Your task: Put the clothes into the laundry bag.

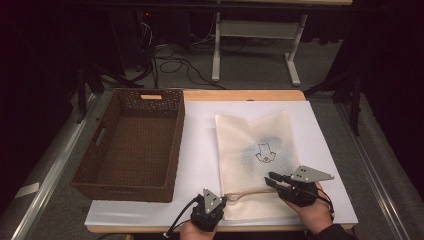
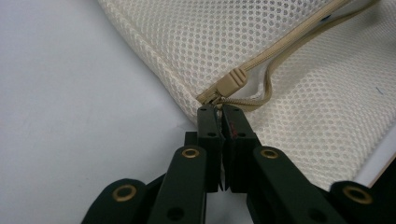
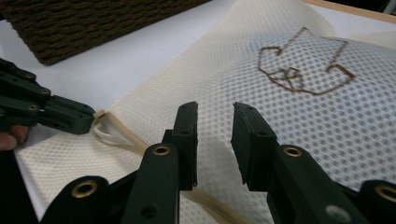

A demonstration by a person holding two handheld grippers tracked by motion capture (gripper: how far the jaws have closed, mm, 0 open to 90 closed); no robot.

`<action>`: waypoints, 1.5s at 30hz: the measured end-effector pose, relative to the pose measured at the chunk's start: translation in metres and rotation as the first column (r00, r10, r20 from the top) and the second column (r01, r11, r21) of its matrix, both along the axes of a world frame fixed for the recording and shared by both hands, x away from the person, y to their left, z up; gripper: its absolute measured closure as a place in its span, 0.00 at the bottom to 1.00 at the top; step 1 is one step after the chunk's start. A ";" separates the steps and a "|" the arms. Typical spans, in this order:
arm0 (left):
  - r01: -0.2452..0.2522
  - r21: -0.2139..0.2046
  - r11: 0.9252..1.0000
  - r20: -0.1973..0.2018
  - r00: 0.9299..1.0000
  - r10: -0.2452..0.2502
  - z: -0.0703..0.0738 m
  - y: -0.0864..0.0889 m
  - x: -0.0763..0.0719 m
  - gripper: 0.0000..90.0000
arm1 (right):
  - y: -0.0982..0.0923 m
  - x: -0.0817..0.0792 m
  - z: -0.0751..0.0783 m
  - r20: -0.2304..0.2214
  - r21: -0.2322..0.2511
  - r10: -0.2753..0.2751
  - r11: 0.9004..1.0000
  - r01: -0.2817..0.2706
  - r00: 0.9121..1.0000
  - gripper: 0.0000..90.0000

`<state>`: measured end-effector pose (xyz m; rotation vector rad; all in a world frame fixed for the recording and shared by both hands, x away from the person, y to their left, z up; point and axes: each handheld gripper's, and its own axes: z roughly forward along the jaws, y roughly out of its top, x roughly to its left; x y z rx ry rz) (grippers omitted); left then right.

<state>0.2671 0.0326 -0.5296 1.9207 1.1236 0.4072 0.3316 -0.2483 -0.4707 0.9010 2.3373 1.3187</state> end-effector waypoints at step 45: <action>0.020 0.009 1.000 0.111 0.994 -0.021 0.012 -0.006 -0.006 0.96 | 0.087 -0.012 -0.017 -0.098 -0.013 0.190 0.981 -0.192 0.977 0.96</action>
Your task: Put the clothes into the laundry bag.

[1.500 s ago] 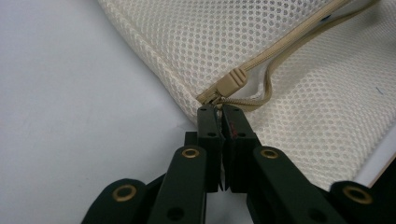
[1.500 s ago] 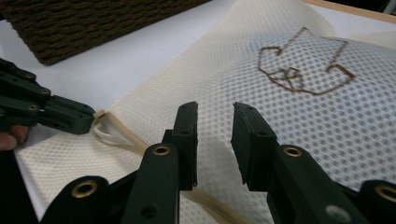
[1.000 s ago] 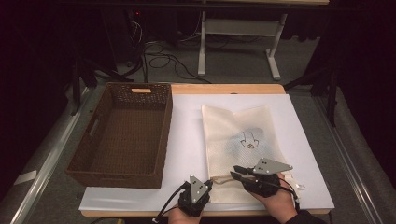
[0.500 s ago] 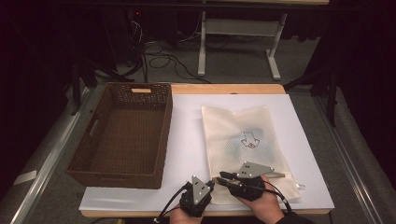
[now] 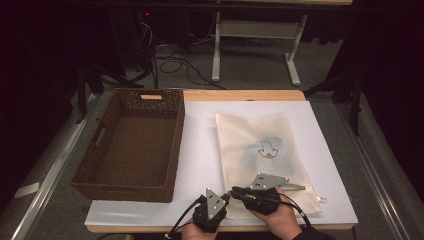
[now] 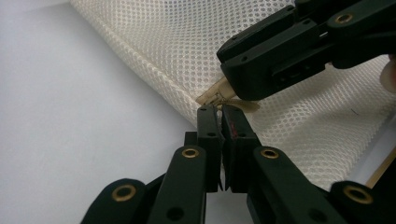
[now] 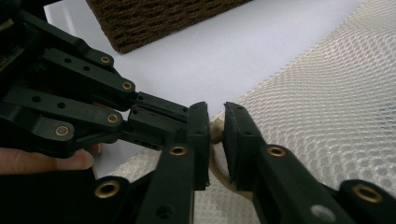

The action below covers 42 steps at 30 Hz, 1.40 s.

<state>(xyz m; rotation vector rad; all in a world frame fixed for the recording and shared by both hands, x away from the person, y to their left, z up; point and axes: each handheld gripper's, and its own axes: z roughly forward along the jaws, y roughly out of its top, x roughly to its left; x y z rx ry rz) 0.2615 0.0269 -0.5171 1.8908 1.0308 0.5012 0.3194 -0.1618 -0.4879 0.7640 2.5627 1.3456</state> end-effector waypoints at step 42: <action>0.017 -0.167 0.986 -0.052 0.998 -0.026 0.003 0.011 0.013 0.96 | -0.007 -0.005 0.006 0.031 0.016 -0.015 1.000 0.014 0.999 0.98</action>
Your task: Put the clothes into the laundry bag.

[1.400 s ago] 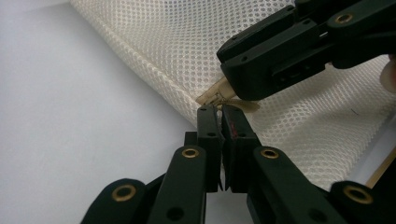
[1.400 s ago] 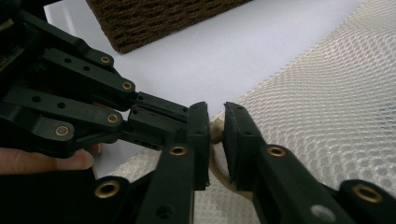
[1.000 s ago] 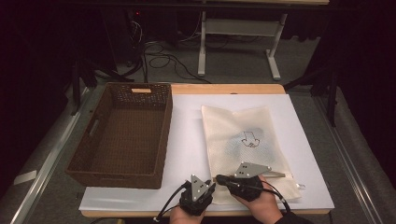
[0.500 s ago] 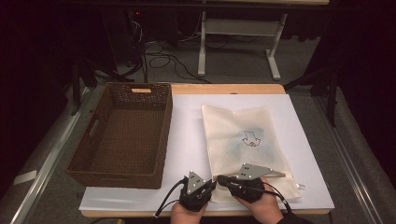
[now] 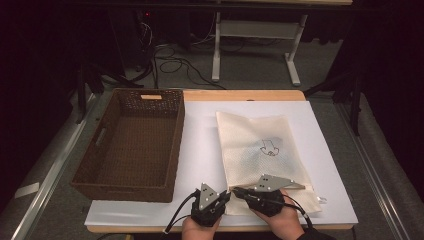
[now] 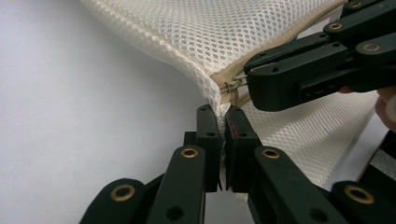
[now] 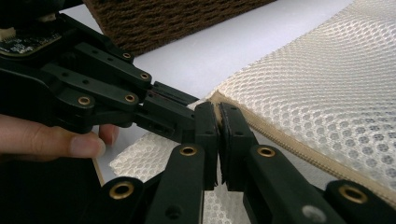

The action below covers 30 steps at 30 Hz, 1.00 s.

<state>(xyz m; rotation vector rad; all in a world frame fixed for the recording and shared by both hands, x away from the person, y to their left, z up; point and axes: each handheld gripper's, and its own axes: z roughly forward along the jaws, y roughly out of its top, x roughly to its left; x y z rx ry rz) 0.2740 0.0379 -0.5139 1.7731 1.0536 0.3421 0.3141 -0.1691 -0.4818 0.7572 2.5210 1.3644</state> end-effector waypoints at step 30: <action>0.010 -0.065 0.998 -0.006 1.000 -0.011 0.001 0.006 0.003 0.94 | -0.004 0.000 -0.003 -0.019 0.023 -0.007 1.000 0.007 1.000 0.95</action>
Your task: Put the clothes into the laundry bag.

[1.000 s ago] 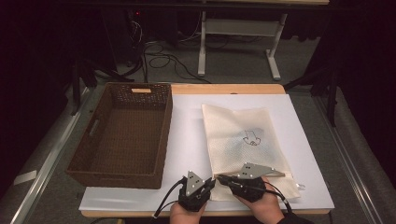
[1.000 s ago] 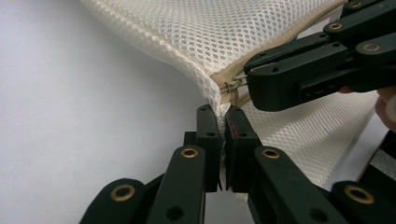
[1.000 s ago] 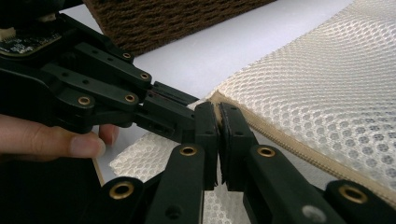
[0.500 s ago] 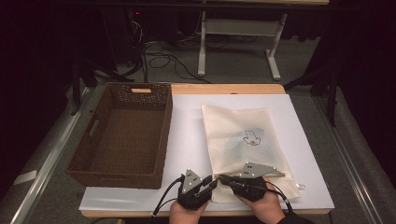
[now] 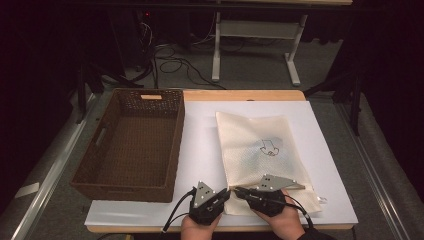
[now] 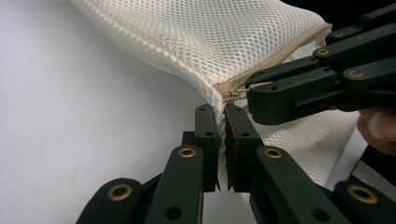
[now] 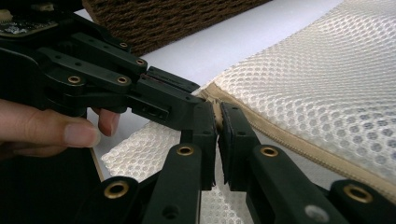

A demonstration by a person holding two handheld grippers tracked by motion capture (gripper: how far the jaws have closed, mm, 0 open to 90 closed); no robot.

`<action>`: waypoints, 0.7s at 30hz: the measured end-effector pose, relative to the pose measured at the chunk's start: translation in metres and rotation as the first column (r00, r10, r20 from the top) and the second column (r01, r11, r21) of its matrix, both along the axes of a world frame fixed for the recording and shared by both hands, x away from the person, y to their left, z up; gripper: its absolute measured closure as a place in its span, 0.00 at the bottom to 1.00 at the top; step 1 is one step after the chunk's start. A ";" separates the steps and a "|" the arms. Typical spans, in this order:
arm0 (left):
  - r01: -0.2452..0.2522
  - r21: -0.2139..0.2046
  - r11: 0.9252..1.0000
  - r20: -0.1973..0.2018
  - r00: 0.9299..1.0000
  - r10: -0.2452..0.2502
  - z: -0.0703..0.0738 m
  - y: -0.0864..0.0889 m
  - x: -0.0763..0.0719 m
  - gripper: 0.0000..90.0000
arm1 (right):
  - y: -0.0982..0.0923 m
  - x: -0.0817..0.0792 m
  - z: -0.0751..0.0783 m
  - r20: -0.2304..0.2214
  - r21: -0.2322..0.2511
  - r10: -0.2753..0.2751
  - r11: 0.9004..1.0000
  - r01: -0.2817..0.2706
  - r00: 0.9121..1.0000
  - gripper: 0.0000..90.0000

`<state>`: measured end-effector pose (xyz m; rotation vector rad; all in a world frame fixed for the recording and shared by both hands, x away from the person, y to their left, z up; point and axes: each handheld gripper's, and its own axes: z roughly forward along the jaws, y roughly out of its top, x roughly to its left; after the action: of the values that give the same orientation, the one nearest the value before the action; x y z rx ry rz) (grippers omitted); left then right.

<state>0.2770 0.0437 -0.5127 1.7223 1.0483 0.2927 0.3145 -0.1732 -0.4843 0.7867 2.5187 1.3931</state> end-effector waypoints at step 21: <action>-0.008 -0.024 1.000 0.023 1.000 0.008 0.006 0.004 -0.003 0.96 | -0.005 0.002 0.004 -0.011 0.004 -0.026 1.000 0.026 1.000 0.98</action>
<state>0.2743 0.0479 -0.5063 1.6898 1.0385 0.3028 0.3163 -0.1782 -0.4808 0.8263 2.5052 1.3901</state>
